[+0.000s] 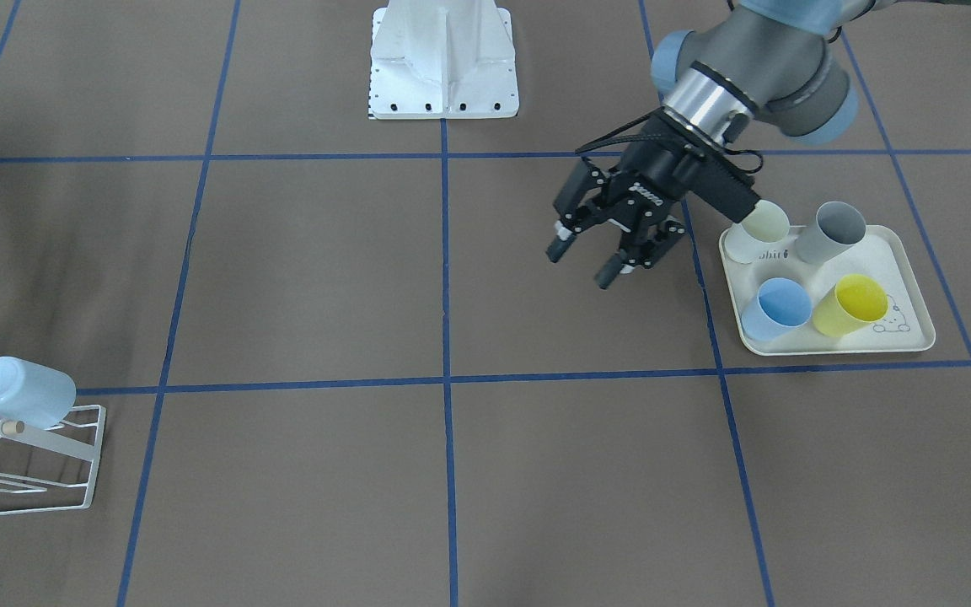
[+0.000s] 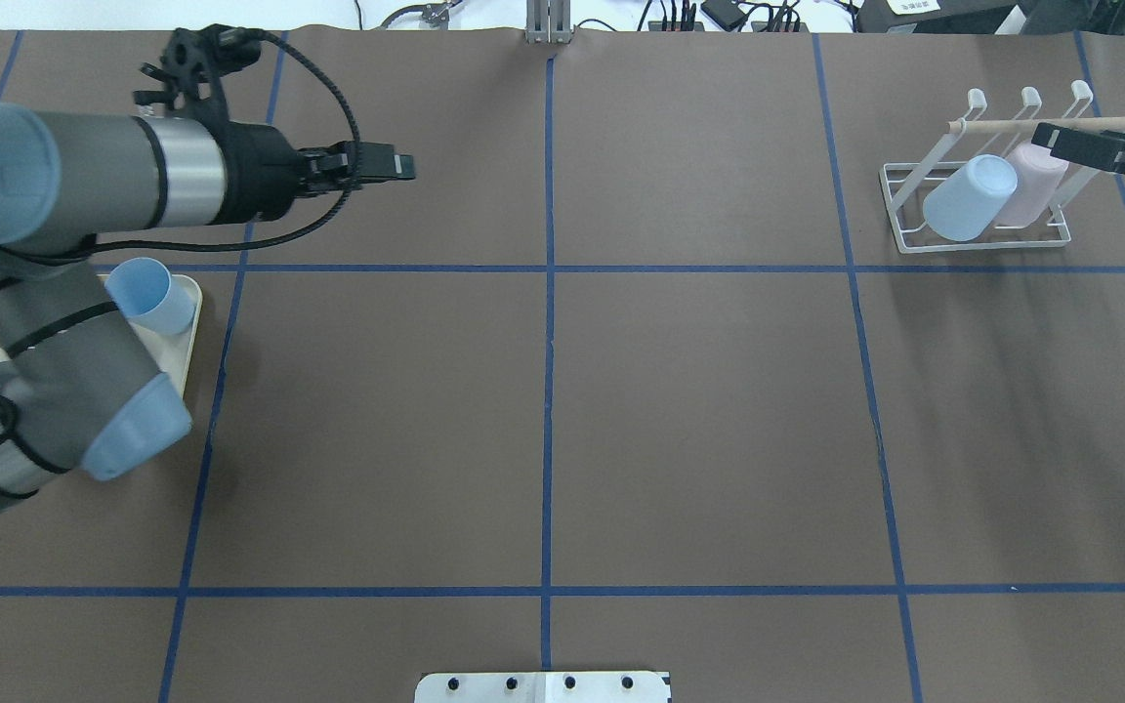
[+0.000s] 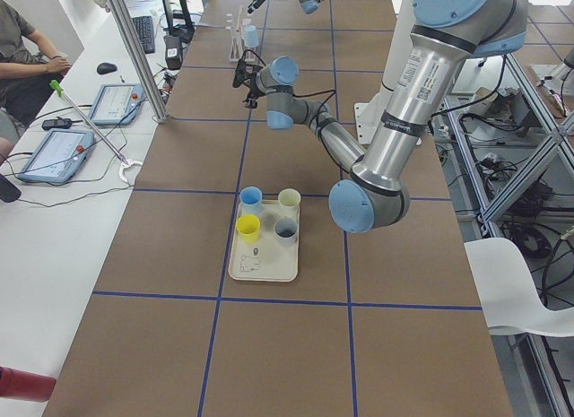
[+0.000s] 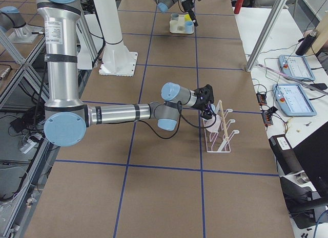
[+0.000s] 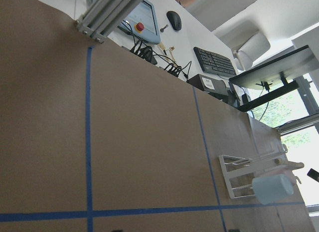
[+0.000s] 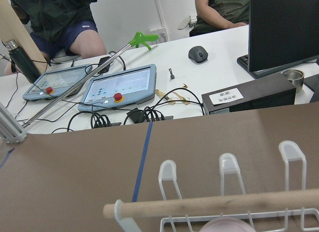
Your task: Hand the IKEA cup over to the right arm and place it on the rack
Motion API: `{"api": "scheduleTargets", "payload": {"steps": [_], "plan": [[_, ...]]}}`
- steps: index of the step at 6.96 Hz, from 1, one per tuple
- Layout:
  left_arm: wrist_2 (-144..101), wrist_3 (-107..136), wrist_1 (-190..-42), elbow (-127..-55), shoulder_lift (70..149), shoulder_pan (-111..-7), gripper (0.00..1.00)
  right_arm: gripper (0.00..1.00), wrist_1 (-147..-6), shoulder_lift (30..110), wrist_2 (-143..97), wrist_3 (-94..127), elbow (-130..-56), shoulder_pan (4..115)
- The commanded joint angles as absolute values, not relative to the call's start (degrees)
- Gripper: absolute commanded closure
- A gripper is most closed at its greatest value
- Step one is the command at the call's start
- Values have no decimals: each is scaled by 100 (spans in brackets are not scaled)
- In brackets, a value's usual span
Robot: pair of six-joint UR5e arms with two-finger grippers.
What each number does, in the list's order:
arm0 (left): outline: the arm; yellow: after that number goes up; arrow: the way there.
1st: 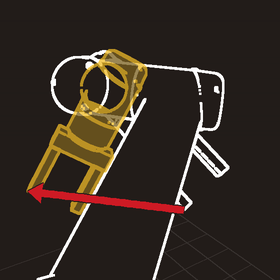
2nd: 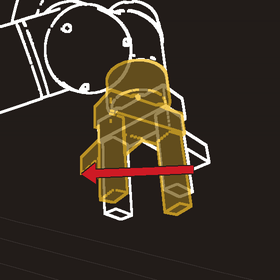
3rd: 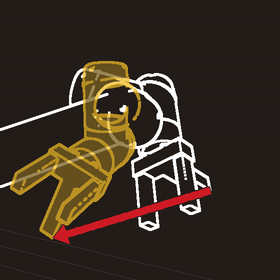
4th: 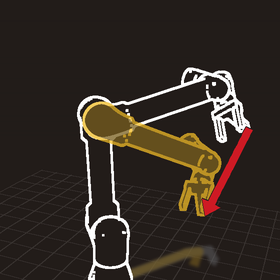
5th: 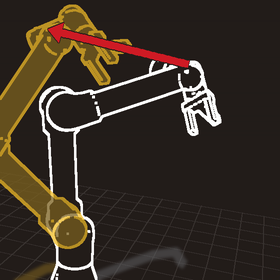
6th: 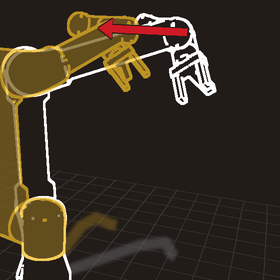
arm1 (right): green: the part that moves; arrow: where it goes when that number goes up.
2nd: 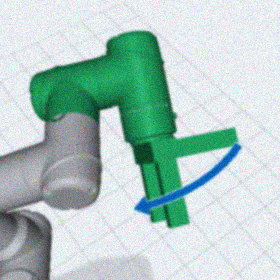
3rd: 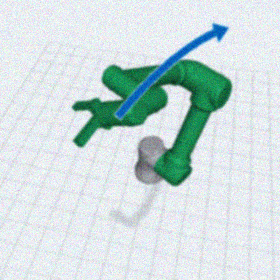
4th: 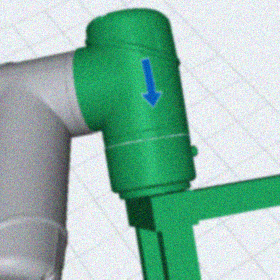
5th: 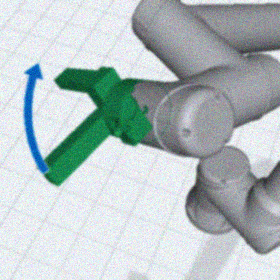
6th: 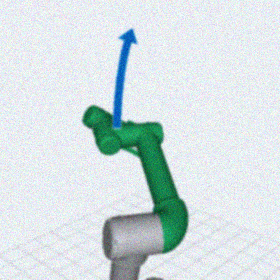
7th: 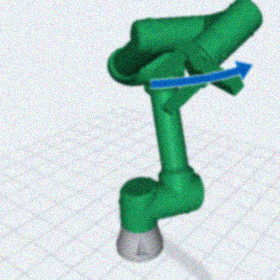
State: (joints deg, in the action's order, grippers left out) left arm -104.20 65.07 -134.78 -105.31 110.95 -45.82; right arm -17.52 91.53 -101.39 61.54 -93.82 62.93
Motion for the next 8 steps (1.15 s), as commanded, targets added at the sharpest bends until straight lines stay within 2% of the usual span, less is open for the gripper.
{"api": "scheduleTargets", "payload": {"steps": [1,2,5,8], "plan": [[-10607,4174,-12867,-11318,9500,-5096,24,0,-1740,9387,-10806,7027,-9947,6293],[-11026,3757,-12867,-11277,8988,-5341,24,0,-1740,9378,-10941,7397,-10010,6284],[-12292,2573,-12735,-10637,8431,-6227,24,0,-1731,9378,-11153,7471,-10072,6275],[-12524,2417,-12455,-10101,8445,-6258,23,0,-1731,9387,-11276,7479,-10055,6275]]}}
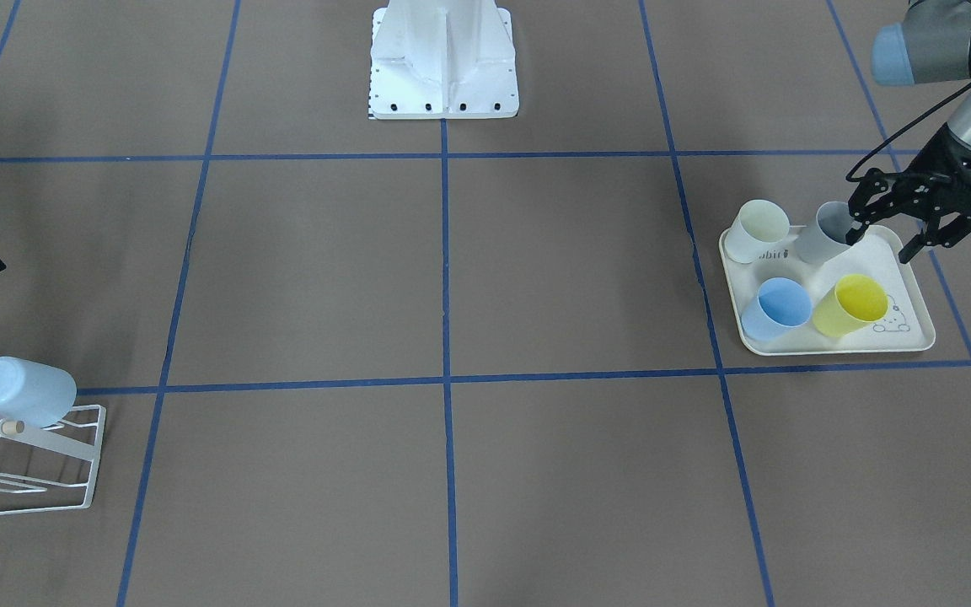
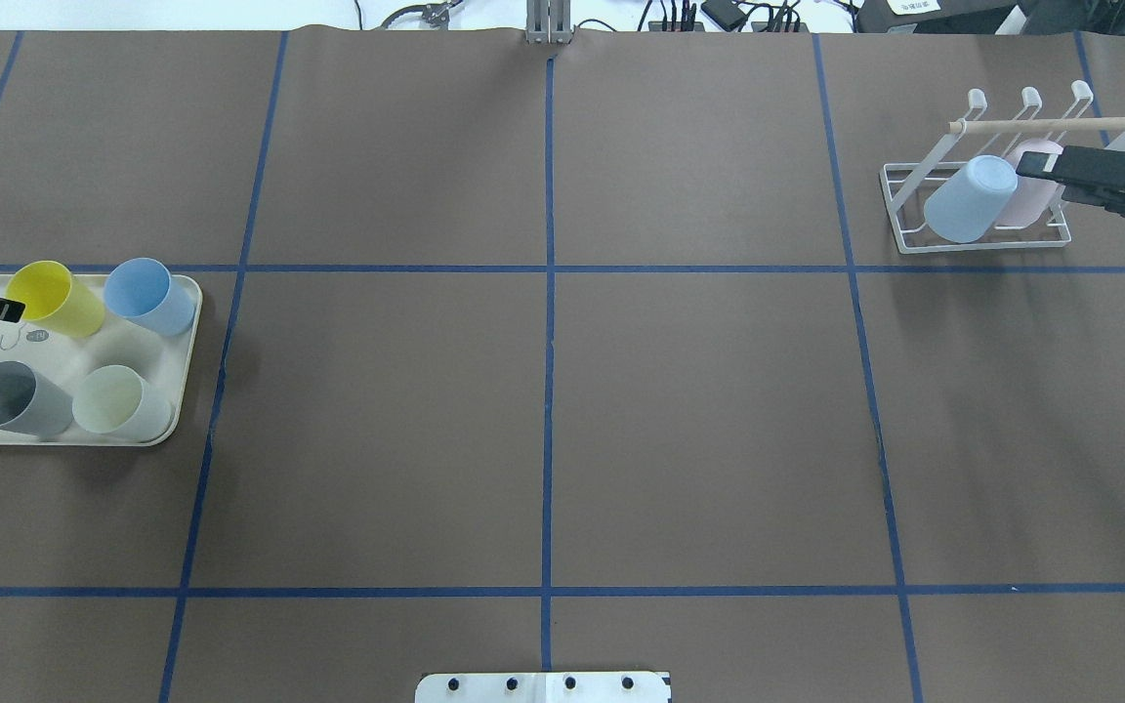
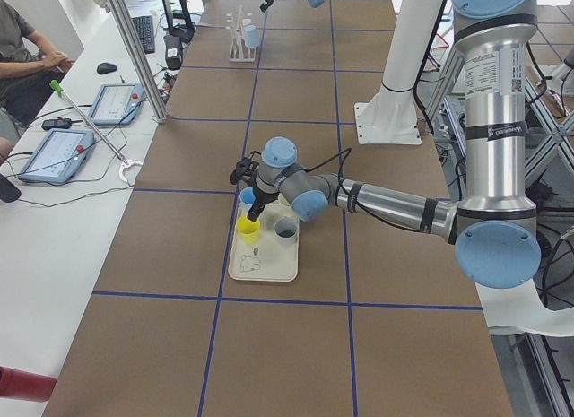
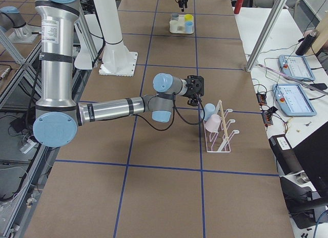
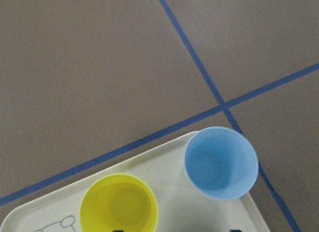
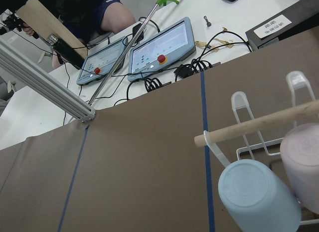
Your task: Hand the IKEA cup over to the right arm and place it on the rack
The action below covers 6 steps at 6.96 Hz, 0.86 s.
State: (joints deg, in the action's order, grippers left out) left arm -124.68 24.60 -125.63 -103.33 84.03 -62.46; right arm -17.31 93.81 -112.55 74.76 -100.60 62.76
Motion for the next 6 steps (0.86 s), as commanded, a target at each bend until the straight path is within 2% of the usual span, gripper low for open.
{"api": "scheduleTargets", "payload": {"steps": [1,6], "plan": [[-12533,2408,-12445,-9890,8429,-6258,23,0,-1731,9387,-11285,7479,-10063,6267],[-12937,2435,-12454,-9862,8121,-6240,22,0,-1652,9413,-11294,7479,-10072,6267]]}}
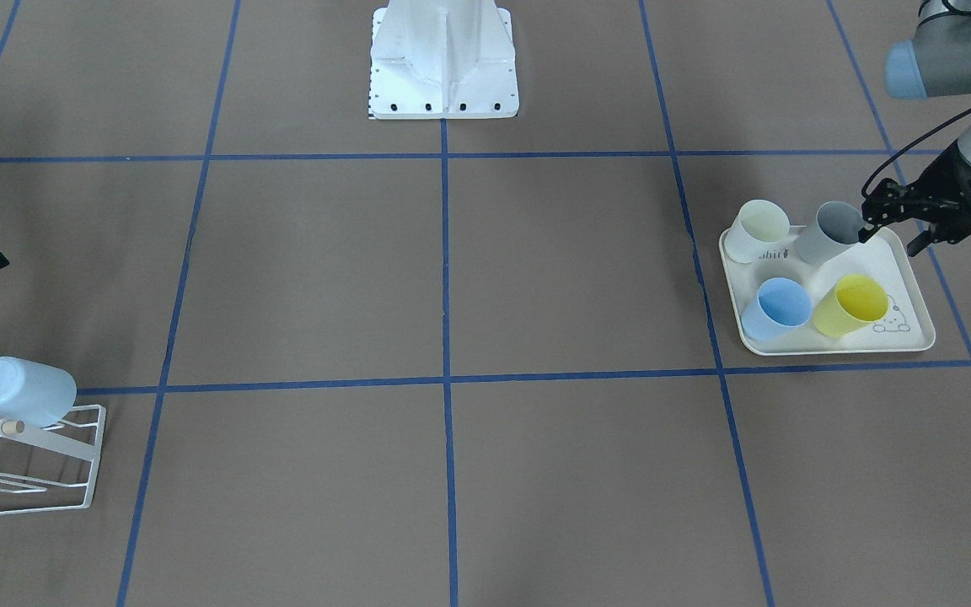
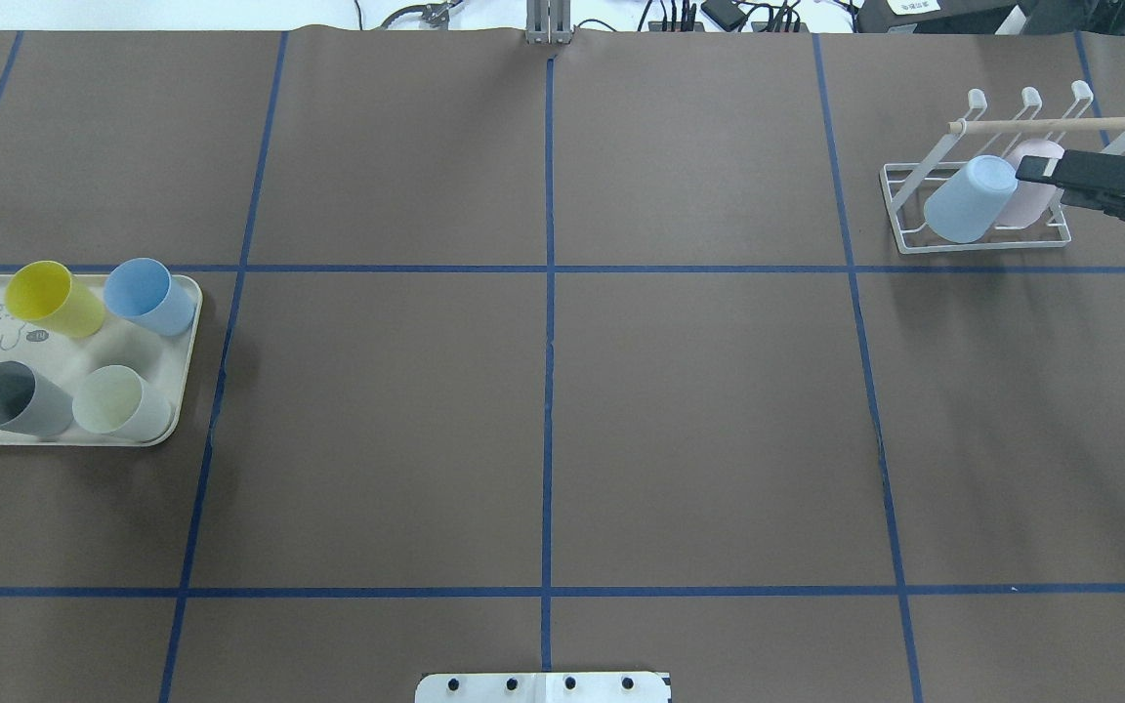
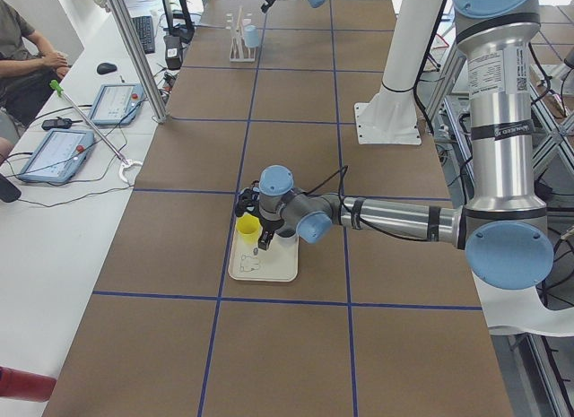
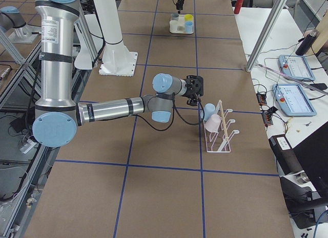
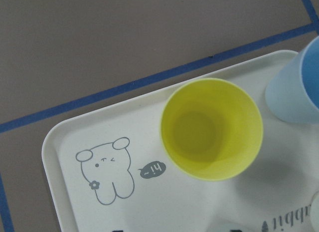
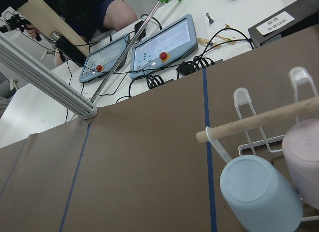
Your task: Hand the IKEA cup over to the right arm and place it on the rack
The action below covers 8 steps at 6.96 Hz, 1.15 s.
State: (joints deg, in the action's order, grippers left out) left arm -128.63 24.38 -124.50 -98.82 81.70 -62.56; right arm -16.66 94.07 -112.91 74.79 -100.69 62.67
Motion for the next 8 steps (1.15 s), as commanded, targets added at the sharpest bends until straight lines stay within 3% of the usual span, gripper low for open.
{"api": "scheduleTargets", "payload": {"steps": [1,5,6,7,8], "plan": [[-12946,2435,-12454,-9914,8069,-6232,22,0,-1652,9413,-11285,7479,-10072,6258],[-12946,2435,-12507,-9853,8094,-5942,24,0,-1652,9413,-11303,7479,-10072,6249],[-12946,2435,-12516,-9835,8095,-5846,36,0,-1652,9413,-11303,7479,-10064,6249],[-12946,2435,-12507,-9826,8103,-5784,83,0,-1652,9422,-11303,7479,-10063,6249],[-12946,2435,-12498,-9817,8104,-5775,100,0,-1652,9413,-11303,7479,-10063,6249]]}}
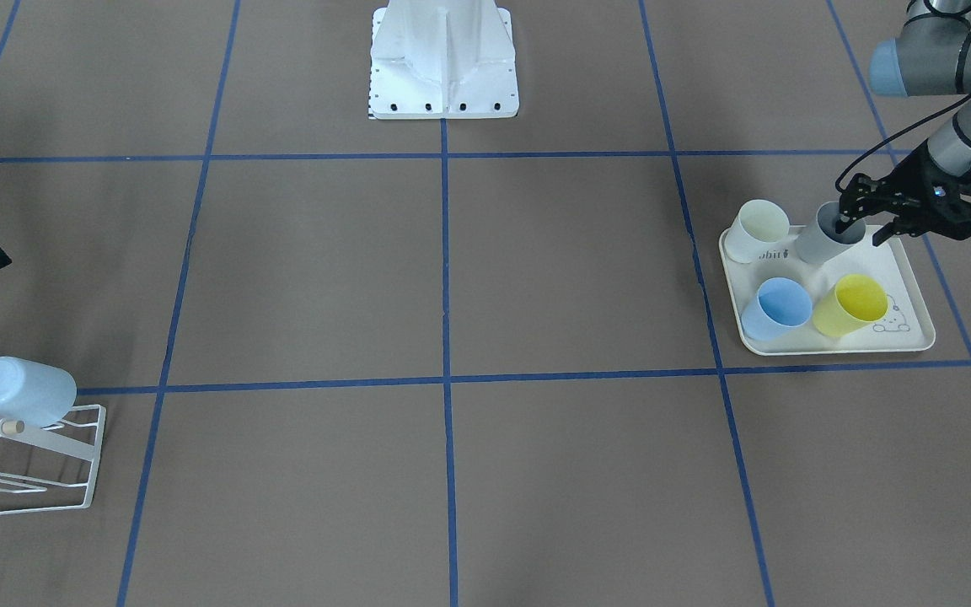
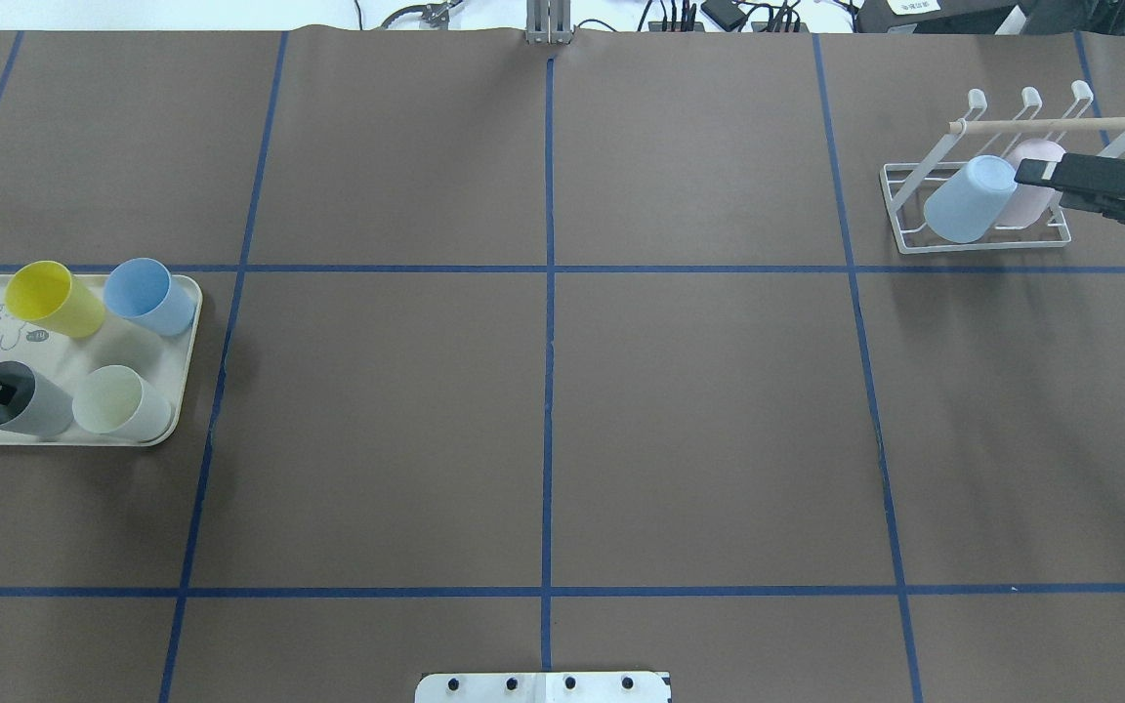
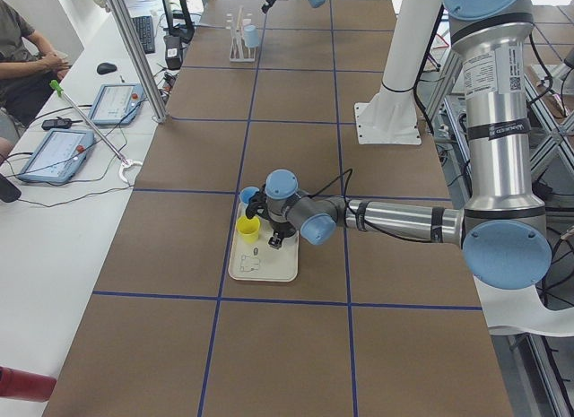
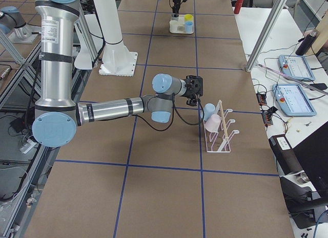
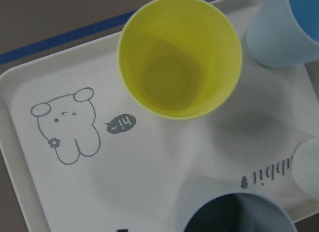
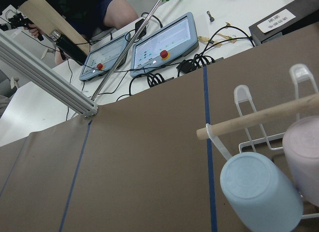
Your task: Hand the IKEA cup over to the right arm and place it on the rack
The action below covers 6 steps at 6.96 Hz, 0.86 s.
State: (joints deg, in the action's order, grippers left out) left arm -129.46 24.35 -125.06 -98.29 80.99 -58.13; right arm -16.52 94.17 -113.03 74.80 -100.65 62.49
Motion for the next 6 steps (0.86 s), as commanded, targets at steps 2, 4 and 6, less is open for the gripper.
{"api": "scheduleTargets", "payload": {"steps": [2,4,6], "plan": [[-12998,2391,-12472,-9861,8060,-5792,100,0,-1652,9413,-11303,7479,-10072,6249],[-13261,1484,-12176,-10019,8059,-6019,100,0,-1652,9413,-11303,7479,-10072,6249],[-13333,1222,-10162,-10980,8470,-6626,100,0,-1652,9413,-11311,7479,-10090,6249]]}}
